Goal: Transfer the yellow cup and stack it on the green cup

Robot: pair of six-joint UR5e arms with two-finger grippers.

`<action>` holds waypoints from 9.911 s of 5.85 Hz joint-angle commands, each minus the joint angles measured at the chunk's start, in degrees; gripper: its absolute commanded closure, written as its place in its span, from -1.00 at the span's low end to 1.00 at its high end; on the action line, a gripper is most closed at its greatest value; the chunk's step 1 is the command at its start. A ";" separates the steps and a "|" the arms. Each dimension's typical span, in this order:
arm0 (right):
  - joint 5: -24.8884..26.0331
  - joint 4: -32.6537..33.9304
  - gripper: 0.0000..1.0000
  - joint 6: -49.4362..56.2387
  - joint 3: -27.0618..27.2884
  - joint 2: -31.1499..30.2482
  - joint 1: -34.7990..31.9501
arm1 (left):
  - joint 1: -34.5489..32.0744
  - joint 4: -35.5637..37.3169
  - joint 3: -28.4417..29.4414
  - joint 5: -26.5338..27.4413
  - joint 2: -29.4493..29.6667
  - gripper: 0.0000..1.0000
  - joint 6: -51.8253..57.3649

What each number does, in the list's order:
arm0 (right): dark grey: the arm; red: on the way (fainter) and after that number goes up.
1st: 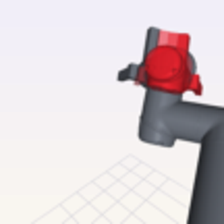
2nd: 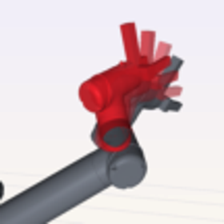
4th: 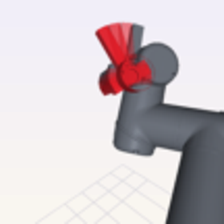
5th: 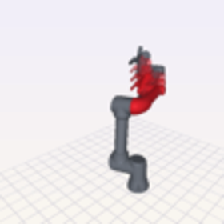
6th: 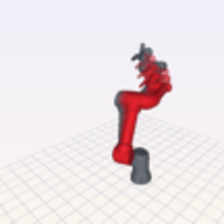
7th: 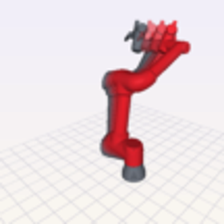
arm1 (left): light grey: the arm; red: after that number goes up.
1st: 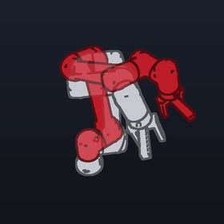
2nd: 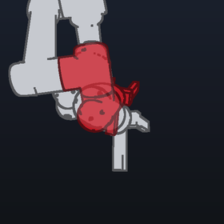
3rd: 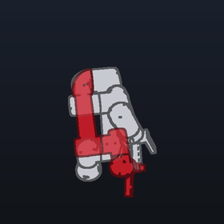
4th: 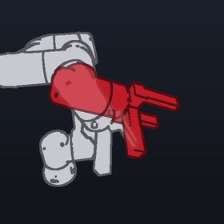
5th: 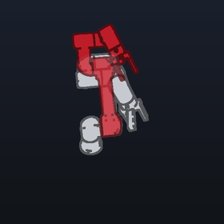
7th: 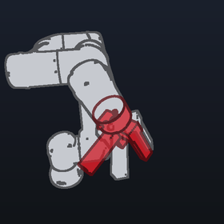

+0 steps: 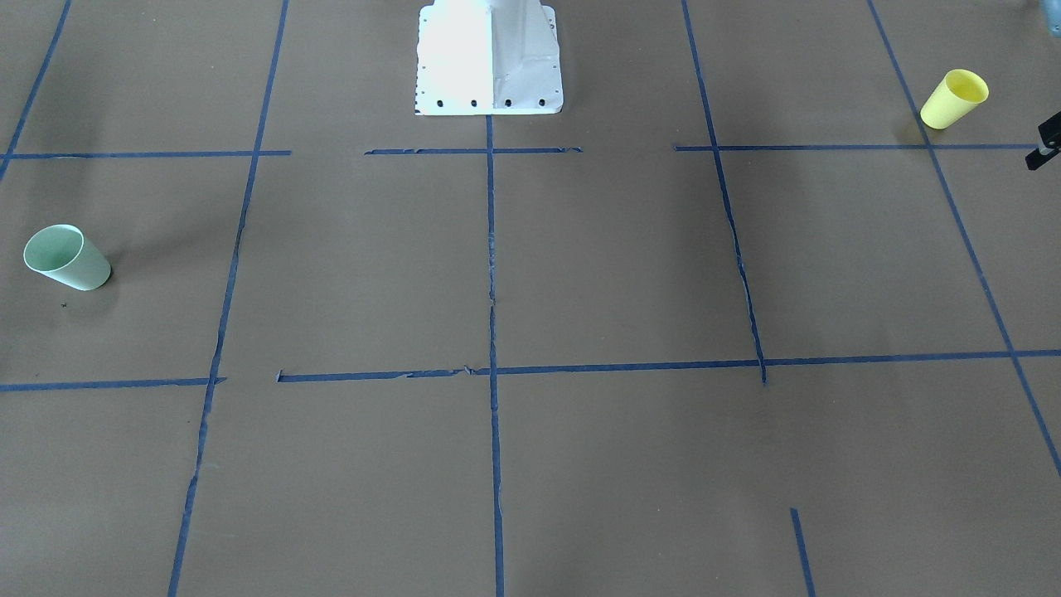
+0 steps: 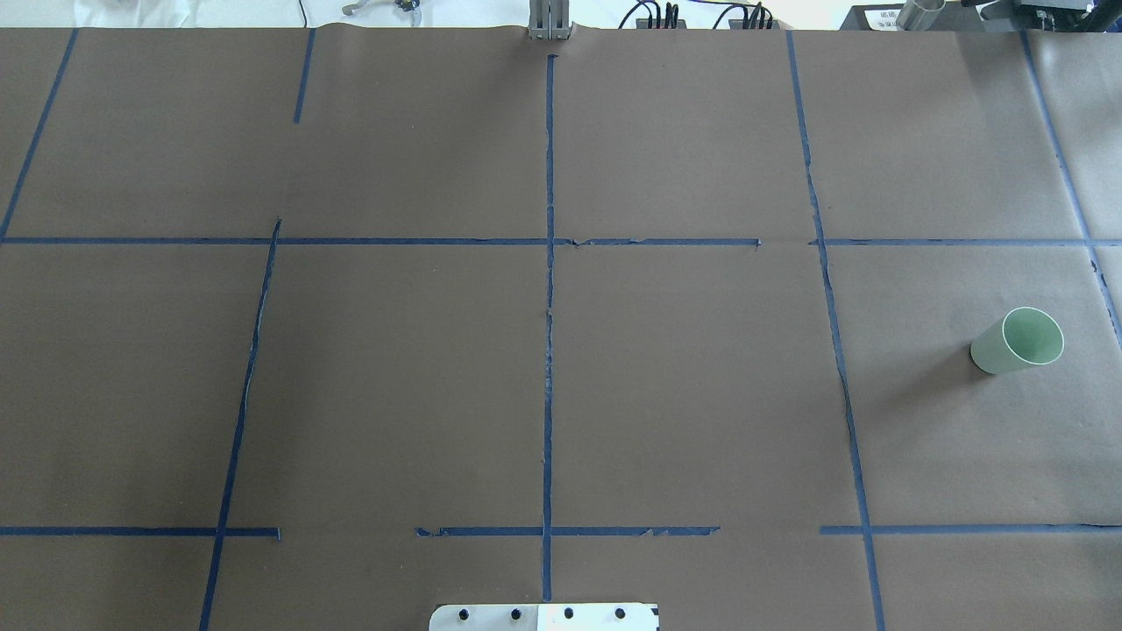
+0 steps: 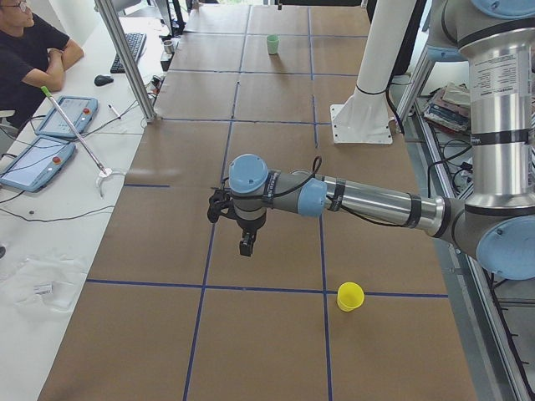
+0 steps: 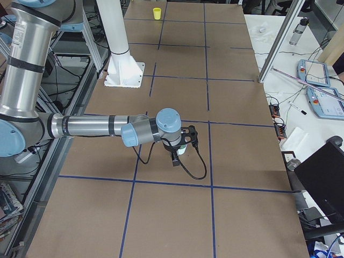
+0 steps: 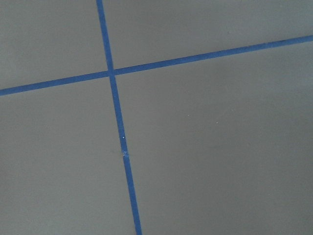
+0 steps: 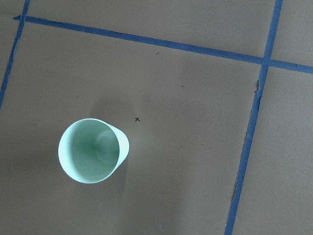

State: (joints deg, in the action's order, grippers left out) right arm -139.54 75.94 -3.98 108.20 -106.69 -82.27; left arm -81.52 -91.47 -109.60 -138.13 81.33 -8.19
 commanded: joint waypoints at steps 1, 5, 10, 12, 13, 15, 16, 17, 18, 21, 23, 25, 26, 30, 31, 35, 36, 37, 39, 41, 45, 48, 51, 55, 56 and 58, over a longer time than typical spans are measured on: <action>0.24 -0.01 -1.00 0.02 -0.01 -0.10 0.00 | 7.12 -1.52 -0.97 0.75 0.49 -1.00 -17.29; -2.12 -0.18 -1.00 -1.28 0.26 -0.44 0.00 | 22.15 -1.43 -3.52 15.31 1.46 -1.00 -58.84; -2.22 0.08 -1.00 -1.38 -0.27 -0.27 0.09 | 41.93 18.29 -3.16 40.81 4.00 -1.00 -110.81; -2.31 0.08 -1.00 -1.38 -0.18 -0.18 0.61 | 44.07 32.62 -2.11 41.62 5.69 -1.00 -121.93; -2.31 0.08 -1.00 -1.38 -0.27 -0.18 1.40 | 45.12 37.29 2.07 41.45 6.21 -1.00 -127.46; -2.31 0.08 -1.00 -1.30 -0.27 -0.27 1.85 | 46.44 37.95 8.74 41.01 5.68 -1.00 -137.83; -2.31 0.08 -1.00 -1.30 -0.27 -0.27 1.85 | 48.88 37.60 13.75 40.83 5.60 -1.00 -142.58; -2.31 -0.01 -1.00 -1.30 -0.27 -0.27 1.85 | 49.87 37.51 15.10 40.31 5.60 -1.00 -145.33; -2.31 0.08 -1.00 -1.30 -0.27 -0.27 1.85 | 52.66 38.12 15.12 36.04 5.60 -1.00 -146.40; -3.10 -0.09 -1.00 -1.30 -0.10 -0.36 1.85 | 56.10 38.30 15.29 32.57 1.74 -1.00 -150.26; -5.03 -0.01 -1.00 -1.30 -0.10 -0.36 1.85 | 57.78 37.68 15.38 32.05 -0.72 -1.00 -154.57; -5.12 0.08 -1.00 -1.38 -0.09 -0.19 1.85 | 59.62 36.81 17.13 30.81 -0.73 -1.00 -157.21; -5.12 0.08 -1.00 -1.38 -0.10 -0.18 1.85 | 59.98 34.46 19.31 30.90 -0.73 -1.00 -158.18; -5.12 -0.01 -1.00 -1.47 0.17 -0.10 1.94 | 60.33 34.34 17.59 31.69 -4.57 0.75 -157.23; -5.12 -0.18 -1.00 -1.47 0.17 -0.10 1.85 | 60.59 35.21 11.92 33.34 -6.34 0.79 -153.83; -4.77 -0.36 -1.00 -1.38 0.78 1.84 2.11 | 60.34 42.08 8.26 62.98 1.00 0.86 -144.77; -4.69 -0.36 -1.00 -1.30 2.00 2.10 2.11 | 58.33 41.90 8.00 70.81 2.94 0.85 -140.91; -4.68 -0.36 -1.00 -1.38 2.71 2.54 2.11 | 56.40 39.73 7.82 78.11 4.26 0.85 -133.82; -4.42 -0.36 -1.00 -1.38 2.72 4.11 2.11 | 50.59 34.36 8.00 87.11 9.53 0.91 -125.95; -4.33 -0.27 -1.00 -1.56 2.72 6.92 2.11 | 46.83 21.42 7.91 91.71 12.08 0.84 -107.43; -2.76 -0.27 -1.00 -13.81 2.72 18.33 8.60 | 45.92 -23.64 11.76 92.60 21.21 0.84 -63.10; 5.03 -0.18 -1.00 -30.58 2.98 29.83 17.90 | 52.22 -41.17 16.08 85.42 30.28 0.85 -49.27; 6.04 0.60 -1.00 -46.33 2.55 38.72 24.23 | 59.34 -60.53 16.17 79.16 32.74 0.81 -34.13; 9.72 0.78 -0.98 -61.99 2.37 45.33 36.01 | 65.69 -64.61 15.38 81.42 35.39 0.78 -22.51; 10.08 0.78 -0.98 -64.73 2.37 45.78 39.95 | 67.00 -64.71 15.47 81.61 36.43 0.77 -20.92; 11.31 0.78 -0.98 -64.93 1.58 47.17 43.15 | 68.50 -64.97 15.03 81.70 36.62 0.70 -20.90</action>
State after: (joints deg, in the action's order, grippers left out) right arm -128.56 76.73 -68.56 110.28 -60.52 -40.29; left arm -13.85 -156.23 -94.43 -56.49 117.85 -29.23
